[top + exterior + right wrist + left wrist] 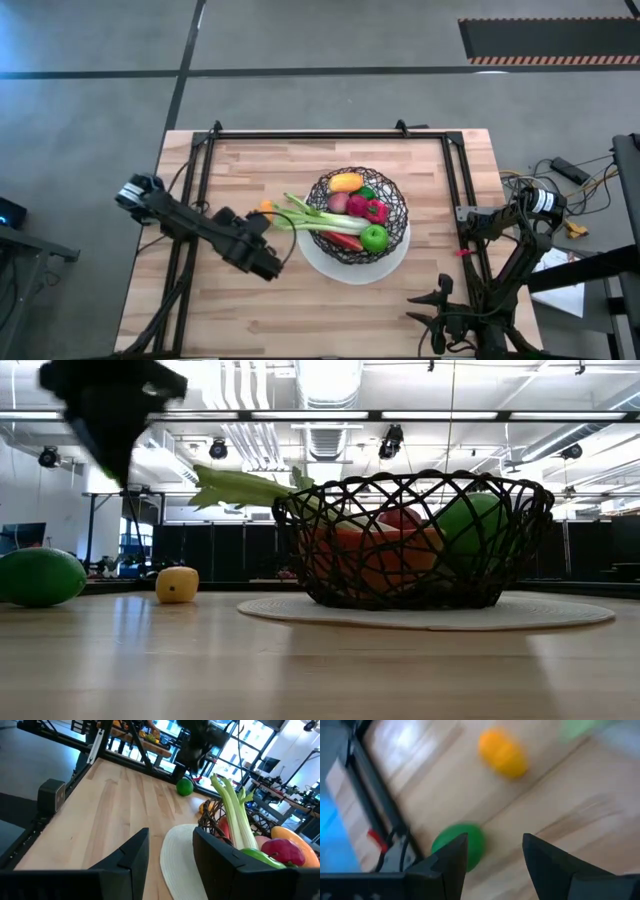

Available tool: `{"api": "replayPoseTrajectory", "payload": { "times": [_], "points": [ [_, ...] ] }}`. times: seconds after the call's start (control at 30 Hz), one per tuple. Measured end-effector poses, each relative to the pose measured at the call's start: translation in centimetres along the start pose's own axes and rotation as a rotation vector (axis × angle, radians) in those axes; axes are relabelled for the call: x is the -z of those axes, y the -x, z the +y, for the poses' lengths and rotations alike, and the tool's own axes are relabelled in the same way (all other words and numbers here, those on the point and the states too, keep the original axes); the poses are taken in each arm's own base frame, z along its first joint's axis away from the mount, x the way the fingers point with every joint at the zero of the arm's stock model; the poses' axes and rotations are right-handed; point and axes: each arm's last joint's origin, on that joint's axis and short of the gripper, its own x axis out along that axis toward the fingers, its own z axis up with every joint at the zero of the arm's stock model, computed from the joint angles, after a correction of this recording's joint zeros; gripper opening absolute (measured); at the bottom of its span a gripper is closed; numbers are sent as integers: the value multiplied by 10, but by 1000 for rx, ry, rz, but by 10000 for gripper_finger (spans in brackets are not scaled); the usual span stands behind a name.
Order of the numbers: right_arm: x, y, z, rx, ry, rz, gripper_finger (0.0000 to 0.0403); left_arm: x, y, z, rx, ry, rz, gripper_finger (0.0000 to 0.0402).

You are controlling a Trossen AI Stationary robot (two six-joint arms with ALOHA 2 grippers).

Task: Build produce basket
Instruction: Put the green lime into the wire basket

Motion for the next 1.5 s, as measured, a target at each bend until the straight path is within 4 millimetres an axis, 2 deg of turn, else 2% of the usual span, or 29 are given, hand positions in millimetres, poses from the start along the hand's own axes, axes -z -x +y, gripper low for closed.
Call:
{"api": "replayPoseTrajectory", "payload": {
  "times": [0.13, 0.23, 0.37, 0.57, 0.7, 0.87, 1.13, 1.23, 1.37, 1.5],
  "points": [
    [0, 0, 0, 0, 3, 0, 139, 11, -30, 9, -42, 18, 118, 176],
    [1, 0, 0, 0, 6, 0, 139, 18, -44, 20, -35, 35, 180, 195],
    [1, 0, 0, 1, 5, 0, 139, 26, -53, 36, 2, 57, 234, 242],
    [1, 0, 0, 0, 5, 0, 139, 35, -62, 52, 123, 65, 220, 323],
    [1, 0, 0, 1, 6, 0, 139, 41, -73, 57, 101, -4, 204, 347],
    [1, 0, 0, 1, 5, 0, 139, 50, -93, 55, 36, -135, 197, 350],
    [1, -2, -1, 8, 6, 3, 139, 55, -116, 33, 32, -289, 204, 349],
    [1, -3, -1, 10, 6, 4, 139, 55, -118, 27, 20, -300, 208, 338],
    [1, -3, -1, 12, 5, 5, 139, 52, -117, 22, 34, -322, 198, 301],
    [1, -3, -1, 12, 3, 5, 139, 45, -106, 11, 120, -289, 157, 263]
  ]
}}
